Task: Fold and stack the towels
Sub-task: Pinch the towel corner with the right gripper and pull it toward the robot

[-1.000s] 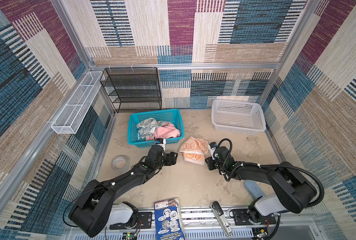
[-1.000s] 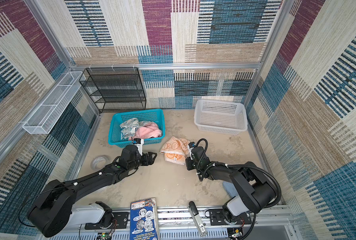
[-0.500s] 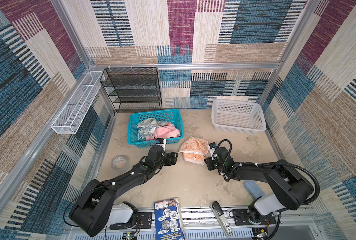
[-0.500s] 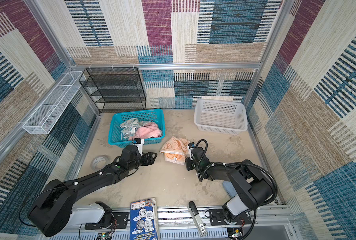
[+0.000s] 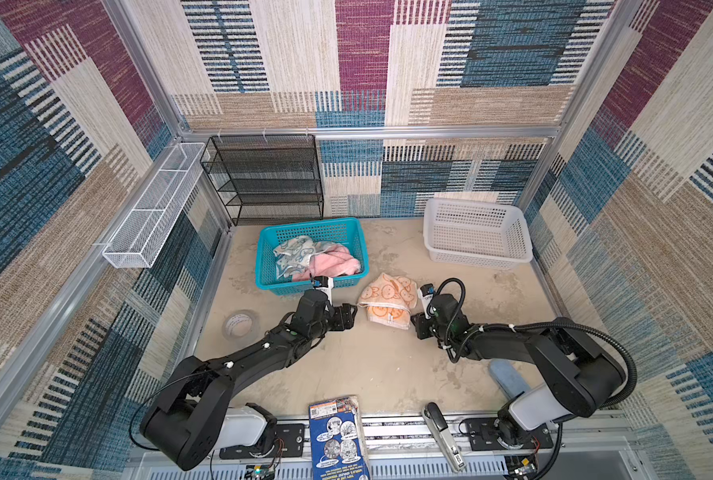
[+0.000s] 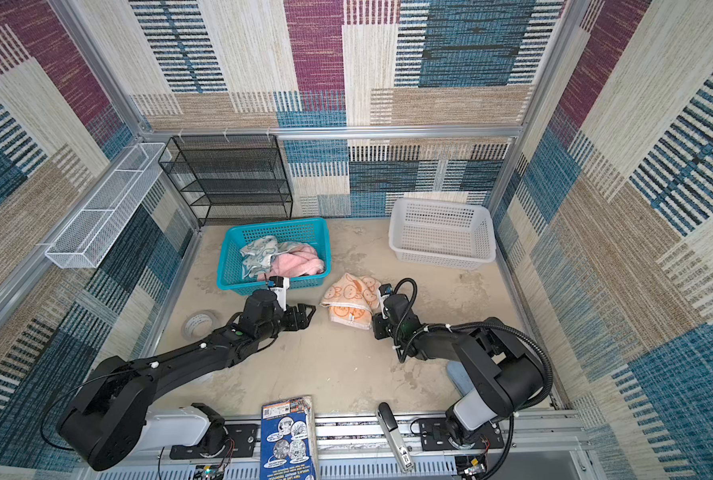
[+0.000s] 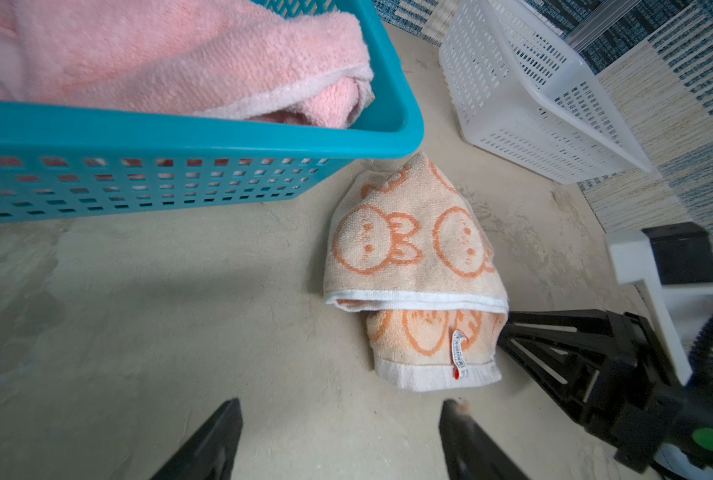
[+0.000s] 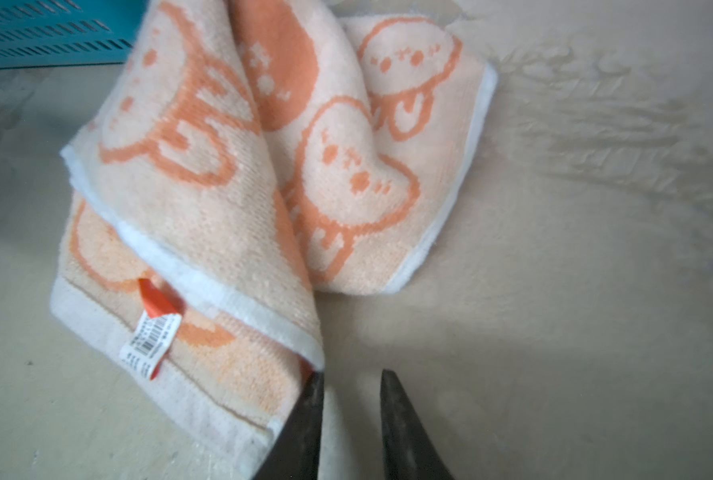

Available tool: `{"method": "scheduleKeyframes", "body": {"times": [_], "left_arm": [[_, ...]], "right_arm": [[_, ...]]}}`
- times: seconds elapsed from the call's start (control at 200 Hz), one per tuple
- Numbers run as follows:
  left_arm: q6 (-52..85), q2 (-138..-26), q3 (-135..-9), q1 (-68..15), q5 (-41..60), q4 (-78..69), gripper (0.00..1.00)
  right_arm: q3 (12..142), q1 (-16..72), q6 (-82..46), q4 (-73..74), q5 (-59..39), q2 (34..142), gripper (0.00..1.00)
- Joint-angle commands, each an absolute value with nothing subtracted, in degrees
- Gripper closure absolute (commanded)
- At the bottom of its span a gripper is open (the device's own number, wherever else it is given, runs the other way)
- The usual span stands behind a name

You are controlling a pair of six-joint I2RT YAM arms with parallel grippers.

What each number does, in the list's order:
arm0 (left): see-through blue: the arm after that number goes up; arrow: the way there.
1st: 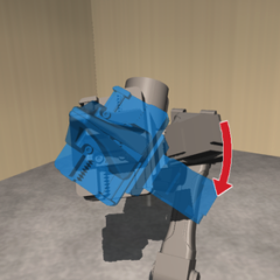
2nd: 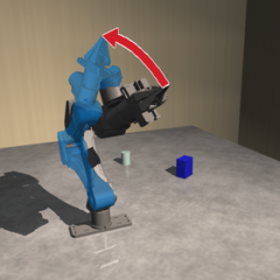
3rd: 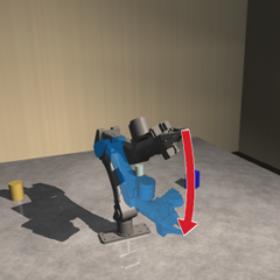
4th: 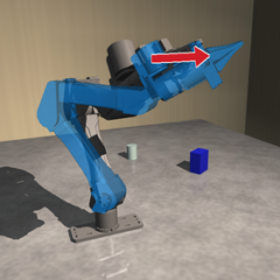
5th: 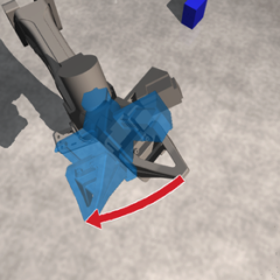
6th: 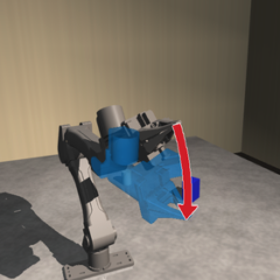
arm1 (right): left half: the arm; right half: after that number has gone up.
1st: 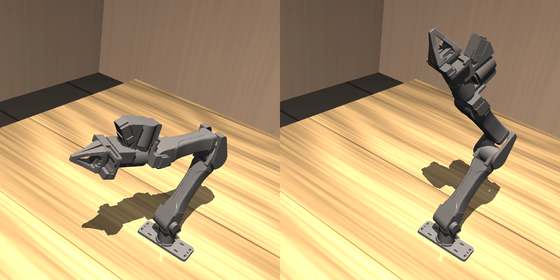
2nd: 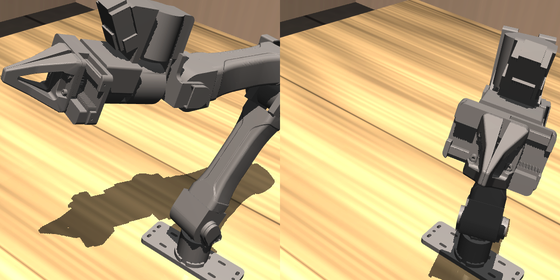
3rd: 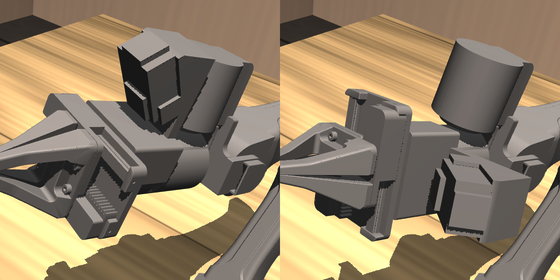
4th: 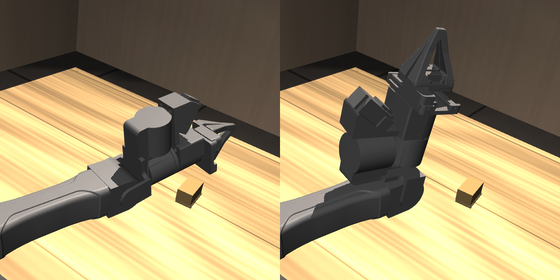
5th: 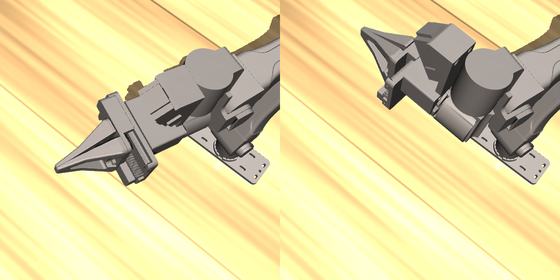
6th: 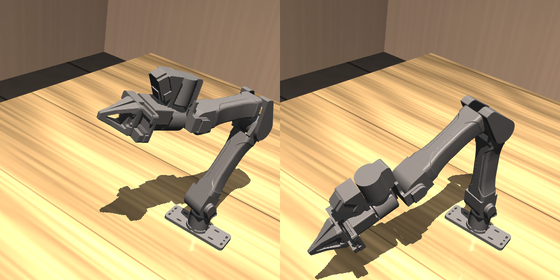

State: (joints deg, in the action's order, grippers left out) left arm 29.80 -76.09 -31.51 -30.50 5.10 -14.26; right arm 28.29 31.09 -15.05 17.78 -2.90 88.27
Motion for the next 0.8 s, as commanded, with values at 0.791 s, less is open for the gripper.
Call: {"method": "scheduleKeyframes", "body": {"times": [0.791], "left_arm": [[26.8, -77.8, -32.5, -30.7, 9.9, -16.2, 0.21]], "right_arm": [[31.5, 31.2, -15.2, 31.7, -18.8, 93.8, 0.74]]}}
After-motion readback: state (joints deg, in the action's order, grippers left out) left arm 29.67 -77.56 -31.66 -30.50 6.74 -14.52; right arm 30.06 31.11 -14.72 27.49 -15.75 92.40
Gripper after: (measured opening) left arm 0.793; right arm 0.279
